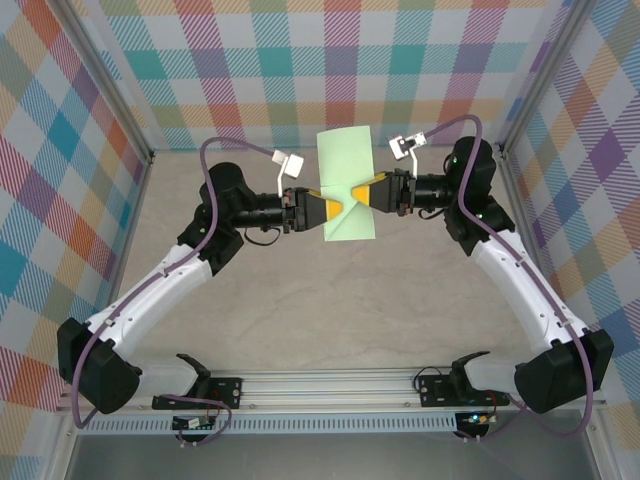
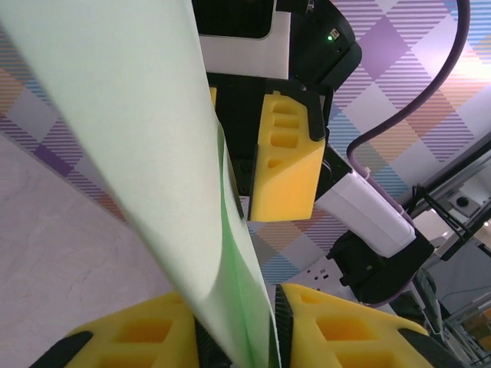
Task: Fold a paper plane with a square sheet of paper (fold left side to right side)
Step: Turn over the paper at the center of the table.
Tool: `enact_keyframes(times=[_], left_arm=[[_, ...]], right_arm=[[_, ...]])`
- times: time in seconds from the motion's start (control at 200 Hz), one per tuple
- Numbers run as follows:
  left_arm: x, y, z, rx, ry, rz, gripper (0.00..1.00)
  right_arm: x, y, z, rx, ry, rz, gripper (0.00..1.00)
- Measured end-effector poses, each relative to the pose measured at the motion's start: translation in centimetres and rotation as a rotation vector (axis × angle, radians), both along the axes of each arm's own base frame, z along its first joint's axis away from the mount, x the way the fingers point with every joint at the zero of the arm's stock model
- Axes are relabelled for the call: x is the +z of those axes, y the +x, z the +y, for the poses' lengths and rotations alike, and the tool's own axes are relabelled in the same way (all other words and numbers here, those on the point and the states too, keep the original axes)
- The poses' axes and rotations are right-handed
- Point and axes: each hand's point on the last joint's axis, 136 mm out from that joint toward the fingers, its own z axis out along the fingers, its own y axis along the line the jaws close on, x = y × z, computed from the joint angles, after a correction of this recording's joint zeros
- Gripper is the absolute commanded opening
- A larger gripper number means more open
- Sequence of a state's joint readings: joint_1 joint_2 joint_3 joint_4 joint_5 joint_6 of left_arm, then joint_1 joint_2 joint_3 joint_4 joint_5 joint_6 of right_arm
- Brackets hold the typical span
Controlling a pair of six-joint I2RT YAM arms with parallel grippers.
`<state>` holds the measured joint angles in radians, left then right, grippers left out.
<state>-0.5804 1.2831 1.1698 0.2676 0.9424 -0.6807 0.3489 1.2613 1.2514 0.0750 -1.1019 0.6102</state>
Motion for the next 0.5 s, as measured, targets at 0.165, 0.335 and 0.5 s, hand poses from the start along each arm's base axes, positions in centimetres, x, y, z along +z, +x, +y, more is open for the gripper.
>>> enact_keyframes(times=[0.165, 0.335, 0.5], left_arm=[[-0.9, 0.4, 0.0, 0.021, 0.029, 0.008, 0.16], [-3.0, 1.1, 0.1, 0.067, 0.105, 0.015, 0.09], [-7.6, 3.1, 0.5, 0.17, 0.278, 0.035, 0.0]], right_arm=[[-0.6, 0.3, -0.2, -0.036, -0.022, 0.008, 0.45], [-1.9, 1.0, -1.3, -0.159, -0.088, 0.019, 0.63], [-6.3, 4.2, -4.7, -0.479, -0.291, 0.067, 0.82]])
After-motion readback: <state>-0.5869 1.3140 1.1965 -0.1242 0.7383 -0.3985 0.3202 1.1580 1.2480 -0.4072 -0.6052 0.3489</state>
